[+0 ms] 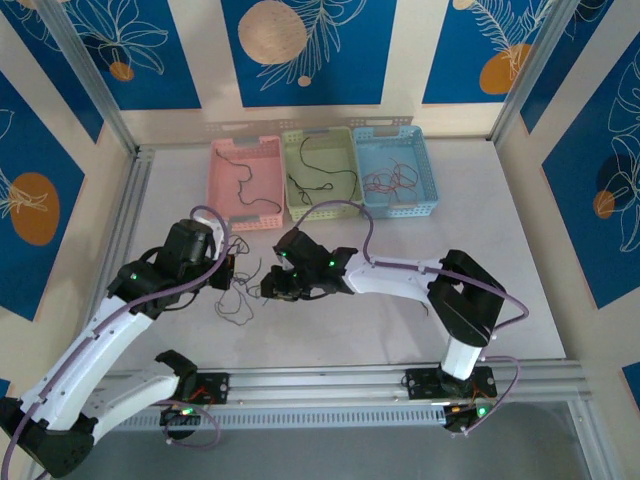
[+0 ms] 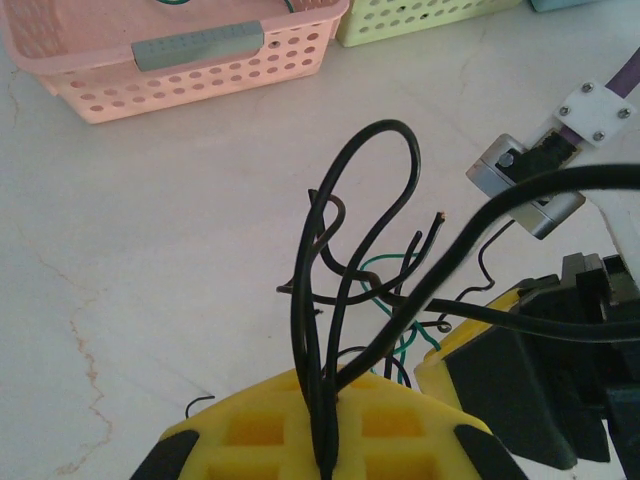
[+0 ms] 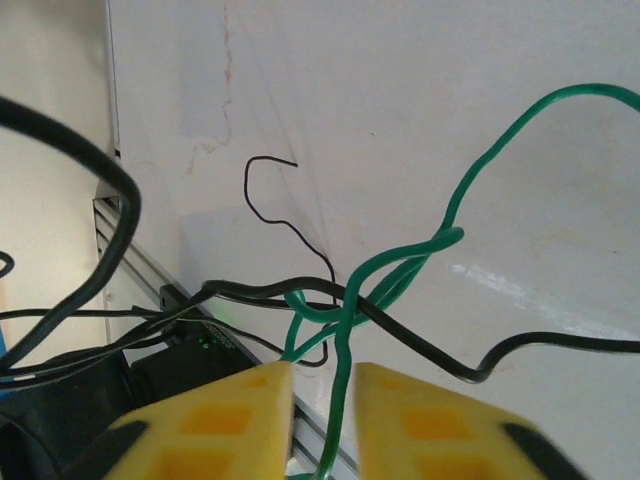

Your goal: Untangle the cables

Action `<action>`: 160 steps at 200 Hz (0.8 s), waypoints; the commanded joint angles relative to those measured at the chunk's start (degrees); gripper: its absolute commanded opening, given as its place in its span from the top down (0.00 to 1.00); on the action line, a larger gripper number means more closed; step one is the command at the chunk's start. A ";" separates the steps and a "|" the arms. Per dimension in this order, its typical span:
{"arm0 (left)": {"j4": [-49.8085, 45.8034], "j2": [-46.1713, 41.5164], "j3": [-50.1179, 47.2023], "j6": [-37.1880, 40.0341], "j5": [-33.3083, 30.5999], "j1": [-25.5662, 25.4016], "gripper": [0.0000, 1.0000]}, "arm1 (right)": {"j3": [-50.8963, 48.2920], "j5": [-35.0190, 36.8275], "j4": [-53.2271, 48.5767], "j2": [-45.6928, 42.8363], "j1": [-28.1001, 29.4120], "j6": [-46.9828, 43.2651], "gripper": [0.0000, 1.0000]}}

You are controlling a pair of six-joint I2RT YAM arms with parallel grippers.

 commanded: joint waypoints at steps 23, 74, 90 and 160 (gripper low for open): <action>-0.16 -0.85 -0.57 0.88 -1.03 0.87 1.00 | 0.33 0.09 -2.10 -2.41 -0.48 -4.76 1.00; -0.76 0.35 -0.39 0.70 -1.99 1.06 1.00 | -7.86 -11.97 3.01 -15.08 -8.56 -16.62 1.00; -0.91 0.63 -0.44 0.62 -2.34 1.14 1.00 | -10.14 -14.50 4.29 -19.45 -11.50 -18.78 1.00; -2.71 0.14 0.13 -0.52 -9.19 1.29 1.00 | -19.75 -29.03 -2.33 -40.29 -35.16 -23.32 1.00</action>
